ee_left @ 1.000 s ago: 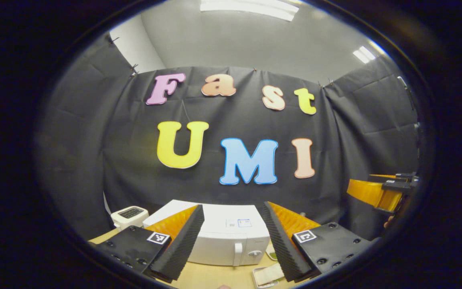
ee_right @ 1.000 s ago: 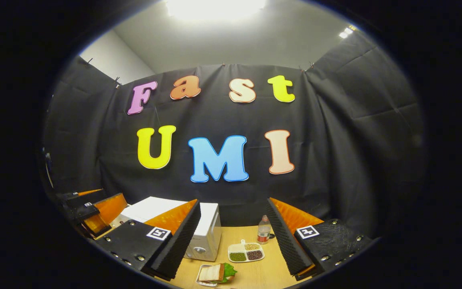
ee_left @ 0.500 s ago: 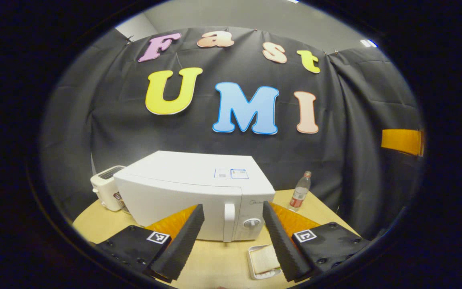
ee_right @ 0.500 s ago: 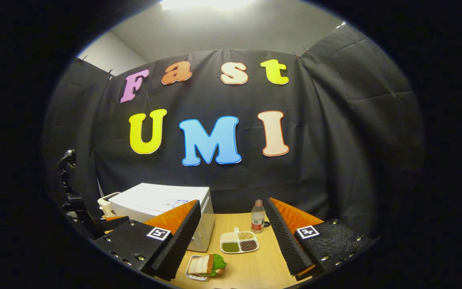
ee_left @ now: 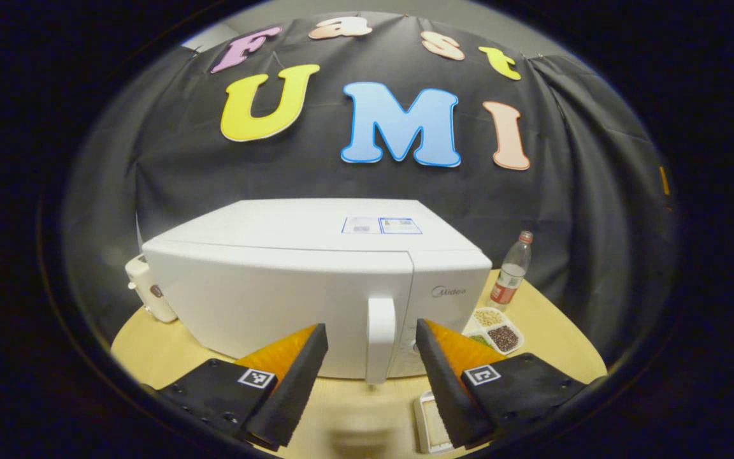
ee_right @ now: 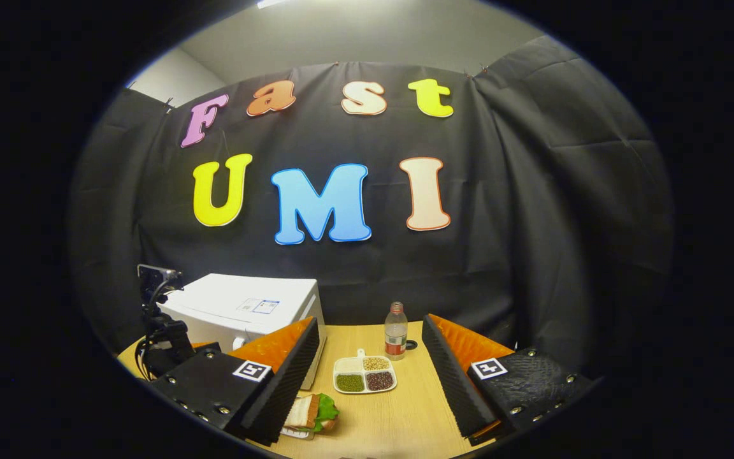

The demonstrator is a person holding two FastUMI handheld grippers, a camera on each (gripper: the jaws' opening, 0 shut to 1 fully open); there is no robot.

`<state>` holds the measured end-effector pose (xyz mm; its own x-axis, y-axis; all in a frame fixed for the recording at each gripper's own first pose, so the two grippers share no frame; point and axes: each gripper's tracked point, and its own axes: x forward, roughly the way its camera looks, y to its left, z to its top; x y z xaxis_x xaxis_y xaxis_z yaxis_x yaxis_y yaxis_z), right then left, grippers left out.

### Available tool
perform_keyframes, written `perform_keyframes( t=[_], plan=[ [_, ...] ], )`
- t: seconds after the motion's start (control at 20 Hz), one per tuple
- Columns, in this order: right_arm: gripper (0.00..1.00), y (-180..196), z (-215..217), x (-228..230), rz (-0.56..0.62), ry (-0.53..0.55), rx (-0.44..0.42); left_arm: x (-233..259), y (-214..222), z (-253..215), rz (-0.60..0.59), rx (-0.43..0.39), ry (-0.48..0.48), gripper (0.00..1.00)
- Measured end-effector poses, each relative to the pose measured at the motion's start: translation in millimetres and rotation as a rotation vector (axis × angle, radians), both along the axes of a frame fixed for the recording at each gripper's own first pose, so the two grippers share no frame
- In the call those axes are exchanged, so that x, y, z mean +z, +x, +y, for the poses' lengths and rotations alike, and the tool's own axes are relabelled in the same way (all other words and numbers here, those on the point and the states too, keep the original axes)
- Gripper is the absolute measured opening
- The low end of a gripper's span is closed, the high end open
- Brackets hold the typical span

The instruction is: Open the microwave oven with the left hand, put the food in, and close the microwave oven.

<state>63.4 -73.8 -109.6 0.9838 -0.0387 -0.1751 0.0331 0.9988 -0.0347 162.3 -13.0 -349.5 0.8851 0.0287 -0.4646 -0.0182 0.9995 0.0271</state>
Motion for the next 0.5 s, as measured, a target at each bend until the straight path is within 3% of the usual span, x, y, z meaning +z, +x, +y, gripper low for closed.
perform_keyframes(
  t=[0.05,0.1,0.15,0.2,0.35,0.5],
  plan=[
    [0.98,1,-1,-1,0.005,0.001,-0.003,-10,4,2,0.016,0.0,-0.001,0.89],
    [0.98,3,1,-3,0.012,0.0,-0.002,-18,4,-4,0.043,-0.025,-0.031,0.79],
    [0.98,3,2,-5,0.02,-0.005,-0.004,-24,3,-13,0.064,-0.038,-0.086,0.6],
    [0.98,4,2,-6,0.022,-0.009,-0.005,-26,7,-14,0.049,-0.031,-0.083,0.41],
    [0.98,3,8,-6,0.024,0.0,-0.003,-19,3,-12,0.027,-0.058,0.026,0.27],
    [0.98,2,10,-7,0.024,0.004,-0.001,-23,4,-12,0.038,-0.061,0.008,0.15]
  ],
)
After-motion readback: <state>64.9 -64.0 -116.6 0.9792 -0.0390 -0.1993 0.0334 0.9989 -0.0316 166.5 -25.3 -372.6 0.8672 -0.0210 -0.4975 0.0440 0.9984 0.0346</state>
